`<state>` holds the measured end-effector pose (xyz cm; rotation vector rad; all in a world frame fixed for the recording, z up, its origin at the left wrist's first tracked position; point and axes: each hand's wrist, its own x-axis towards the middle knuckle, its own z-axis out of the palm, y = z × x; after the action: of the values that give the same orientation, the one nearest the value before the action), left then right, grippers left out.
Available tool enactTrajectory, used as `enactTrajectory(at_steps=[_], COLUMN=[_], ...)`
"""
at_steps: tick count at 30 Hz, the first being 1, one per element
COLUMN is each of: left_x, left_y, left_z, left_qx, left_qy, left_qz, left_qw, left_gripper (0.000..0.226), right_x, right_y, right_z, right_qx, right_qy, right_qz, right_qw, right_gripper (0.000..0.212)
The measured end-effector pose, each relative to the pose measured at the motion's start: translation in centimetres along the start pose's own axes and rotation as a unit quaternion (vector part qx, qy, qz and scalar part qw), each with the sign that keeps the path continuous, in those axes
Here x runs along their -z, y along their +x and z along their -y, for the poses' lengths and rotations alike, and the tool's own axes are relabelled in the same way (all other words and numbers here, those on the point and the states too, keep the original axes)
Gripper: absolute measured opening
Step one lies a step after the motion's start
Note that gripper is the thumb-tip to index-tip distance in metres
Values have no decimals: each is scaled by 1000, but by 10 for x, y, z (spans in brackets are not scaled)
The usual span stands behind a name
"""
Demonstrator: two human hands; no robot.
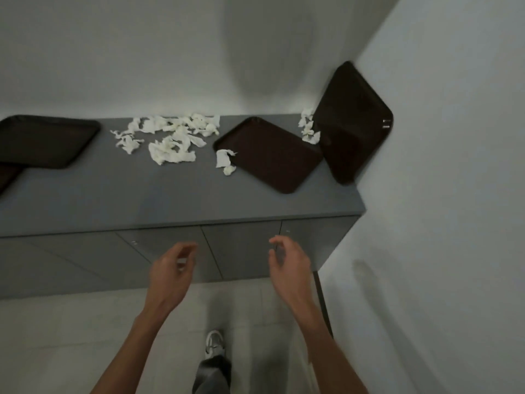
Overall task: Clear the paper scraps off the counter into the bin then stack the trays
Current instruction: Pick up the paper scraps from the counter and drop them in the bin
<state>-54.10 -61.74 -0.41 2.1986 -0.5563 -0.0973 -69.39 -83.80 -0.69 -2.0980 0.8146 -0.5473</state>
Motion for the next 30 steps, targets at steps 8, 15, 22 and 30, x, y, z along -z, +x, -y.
enactTrajectory(at_steps=[8, 15, 22, 30], left_x=[22, 22, -29, -109], left_y=[97, 199, 324, 443], left_z=[47, 76, 57, 23], left_qx=[0, -27, -57, -105], left_qy=[19, 59, 95, 207], left_qz=[54, 104, 162, 241], left_qw=[998, 992, 981, 942], left_gripper=[23, 15, 34, 70], right_x=[-87, -140, -180, -226], right_y=[75, 150, 249, 338], right_z=[46, 66, 61, 26], right_qx=[21, 9, 23, 105], right_qy=[-21, -46, -131, -230], right_qz=[31, 49, 119, 178], right_qw=[999, 998, 984, 951], right_gripper=[21, 25, 27, 45])
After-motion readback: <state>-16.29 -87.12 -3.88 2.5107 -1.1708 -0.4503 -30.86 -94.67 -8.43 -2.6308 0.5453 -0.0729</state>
